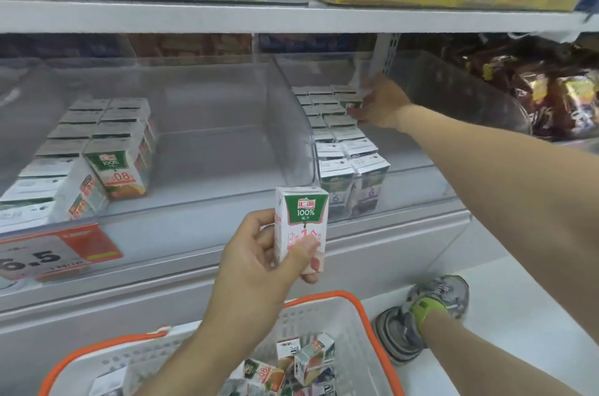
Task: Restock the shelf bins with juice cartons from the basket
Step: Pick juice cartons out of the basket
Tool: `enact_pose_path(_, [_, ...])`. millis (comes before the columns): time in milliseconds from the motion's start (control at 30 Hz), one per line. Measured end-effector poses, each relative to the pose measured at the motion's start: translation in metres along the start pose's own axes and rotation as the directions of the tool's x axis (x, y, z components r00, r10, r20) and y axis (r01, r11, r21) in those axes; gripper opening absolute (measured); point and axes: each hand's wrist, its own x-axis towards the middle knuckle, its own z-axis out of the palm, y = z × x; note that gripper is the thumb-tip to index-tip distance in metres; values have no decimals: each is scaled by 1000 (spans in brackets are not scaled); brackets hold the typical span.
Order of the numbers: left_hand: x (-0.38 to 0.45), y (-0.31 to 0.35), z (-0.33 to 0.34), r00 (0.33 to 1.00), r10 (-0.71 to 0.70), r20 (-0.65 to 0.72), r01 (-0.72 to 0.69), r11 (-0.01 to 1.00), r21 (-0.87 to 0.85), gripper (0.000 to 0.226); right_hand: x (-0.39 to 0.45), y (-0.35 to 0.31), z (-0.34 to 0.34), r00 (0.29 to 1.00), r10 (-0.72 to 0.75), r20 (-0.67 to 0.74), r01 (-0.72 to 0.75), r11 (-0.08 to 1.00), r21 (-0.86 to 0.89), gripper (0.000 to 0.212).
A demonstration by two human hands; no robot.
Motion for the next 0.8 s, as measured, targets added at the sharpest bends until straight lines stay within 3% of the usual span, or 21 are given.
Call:
enact_pose_path(67, [-1, 1, 2, 1000, 4, 12, -3, 1000, -21, 42, -9, 0, -11, 1000, 24, 0, -24, 999, -34, 50])
enact_pose_path(133, [-4, 2, -2, 1000, 0, 27, 1, 999, -39, 40, -27, -3, -28, 990, -33, -137, 22, 996, -84, 34])
enact_pose_path(233, [-13, 3, -12, 998, -13, 68, 14, 1000, -22, 46, -101, -33, -59, 960, -108, -257, 150, 977, 150, 16])
enact_pose_path(333, [-25, 7, -19, 993, -38, 108, 42, 999, -34, 57, -187, -70, -72, 968, -251, 12, 227, 895, 385, 7])
enact_pose_path(467, [-44, 16, -33, 991, -20, 135, 27, 998, -55, 68, -253, -114, -58, 895, -364, 260, 175, 819, 546, 27])
enact_pose_path(567, [-61, 25, -52, 992, 1, 126, 8, 997, -72, 66, -274, -144, -40, 866, -376, 331, 101, 778, 620, 49])
enact_pose_path(667, [-81, 39, -75, 998, 16, 65, -9, 994, -107, 55, -284, -181, -25, 842, -431, 324, 107, 722, 683, 38])
enact_pose_path(800, [-102, 58, -121, 987, 41, -156, -46, 999, -26, 27, -292, -245, -10, 799, -495, 342, 92, 662, 743, 31])
